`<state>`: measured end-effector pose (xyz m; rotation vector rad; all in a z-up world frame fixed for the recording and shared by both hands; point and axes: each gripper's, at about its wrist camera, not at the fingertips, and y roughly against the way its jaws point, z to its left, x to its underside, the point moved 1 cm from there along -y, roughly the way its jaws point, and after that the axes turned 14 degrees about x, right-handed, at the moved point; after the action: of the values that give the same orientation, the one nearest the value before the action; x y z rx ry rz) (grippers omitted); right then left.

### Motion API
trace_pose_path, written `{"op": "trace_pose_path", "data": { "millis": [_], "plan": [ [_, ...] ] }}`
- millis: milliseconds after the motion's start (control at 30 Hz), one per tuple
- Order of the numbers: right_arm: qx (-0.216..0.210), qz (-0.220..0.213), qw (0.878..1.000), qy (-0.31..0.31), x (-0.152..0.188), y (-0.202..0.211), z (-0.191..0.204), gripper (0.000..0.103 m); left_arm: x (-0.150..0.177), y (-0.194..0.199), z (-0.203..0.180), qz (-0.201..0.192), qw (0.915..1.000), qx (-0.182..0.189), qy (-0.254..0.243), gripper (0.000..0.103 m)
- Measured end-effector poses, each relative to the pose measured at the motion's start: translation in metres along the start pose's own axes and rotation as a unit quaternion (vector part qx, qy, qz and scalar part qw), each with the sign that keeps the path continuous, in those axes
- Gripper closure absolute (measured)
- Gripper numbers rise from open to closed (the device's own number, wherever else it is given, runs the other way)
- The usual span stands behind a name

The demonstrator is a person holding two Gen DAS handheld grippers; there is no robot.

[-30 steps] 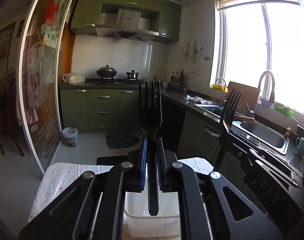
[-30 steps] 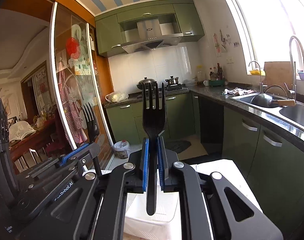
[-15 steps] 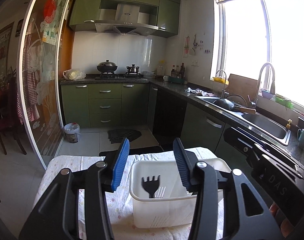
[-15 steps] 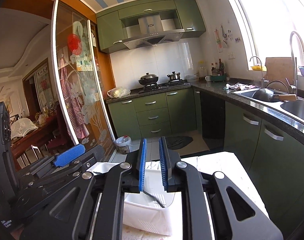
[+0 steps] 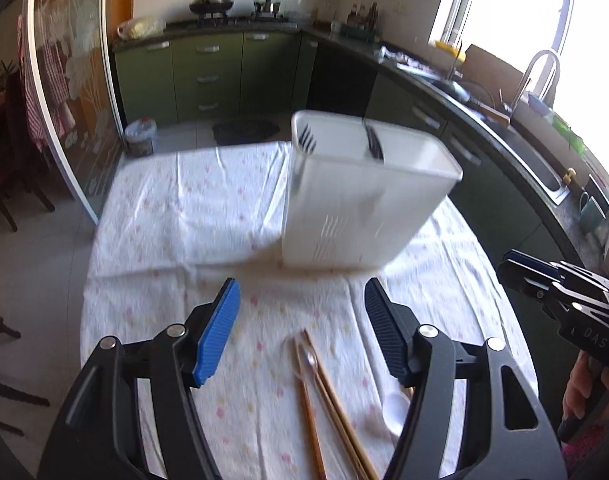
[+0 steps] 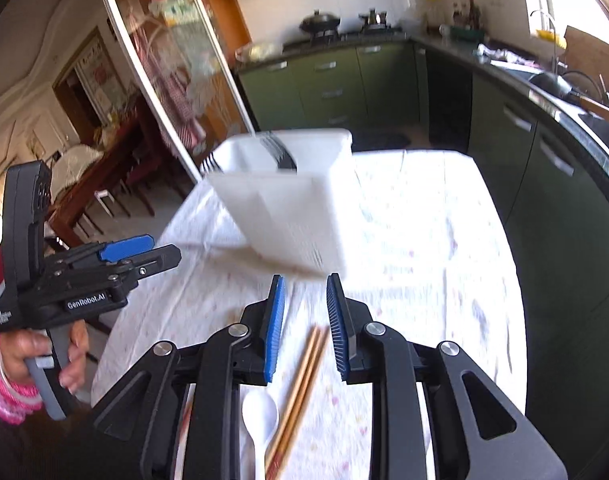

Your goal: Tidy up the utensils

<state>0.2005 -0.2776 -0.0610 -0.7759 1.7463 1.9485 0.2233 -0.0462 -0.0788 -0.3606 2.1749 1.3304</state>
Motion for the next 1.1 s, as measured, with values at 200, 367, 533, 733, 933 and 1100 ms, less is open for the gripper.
{"op": "trace_pose_path", "data": {
  "millis": [200, 367, 533, 733, 933, 1100],
  "plan": [
    [-0.032, 0.119, 0.991, 0.053, 0.057, -0.019, 0.004, 0.081, 0.059, -0.041, 0.02, 0.173, 0.9814, 0.024, 0.08, 0.062],
    [-0.046, 0.132, 0.989, 0.055, 0.074, -0.016, 0.001, 0.081, 0.073, -0.064, 0.022, 0.205, 0.9683, 0.059, 0.13, 0.07],
    [-0.051, 0.132, 0.989, 0.048, 0.071, -0.009, -0.003, 0.081, 0.058, -0.076, 0.028, 0.18, 0.9704, 0.039, 0.157, 0.07],
    [-0.056, 0.132, 0.989, 0.041, 0.068, -0.006, -0.009, 0.081, 0.049, -0.081, 0.028, 0.183, 0.9671, 0.045, 0.17, 0.072],
    [-0.066, 0.134, 0.988, 0.035, 0.07, -0.008, -0.01, 0.07, 0.052, -0.093, 0.026, 0.196, 0.9659, 0.03, 0.166, 0.074],
    [-0.067, 0.131, 0.988, 0.041, 0.07, -0.004, -0.008, 0.07, 0.053, -0.094, 0.032, 0.2, 0.9647, 0.012, 0.171, 0.074]
  ]
}}
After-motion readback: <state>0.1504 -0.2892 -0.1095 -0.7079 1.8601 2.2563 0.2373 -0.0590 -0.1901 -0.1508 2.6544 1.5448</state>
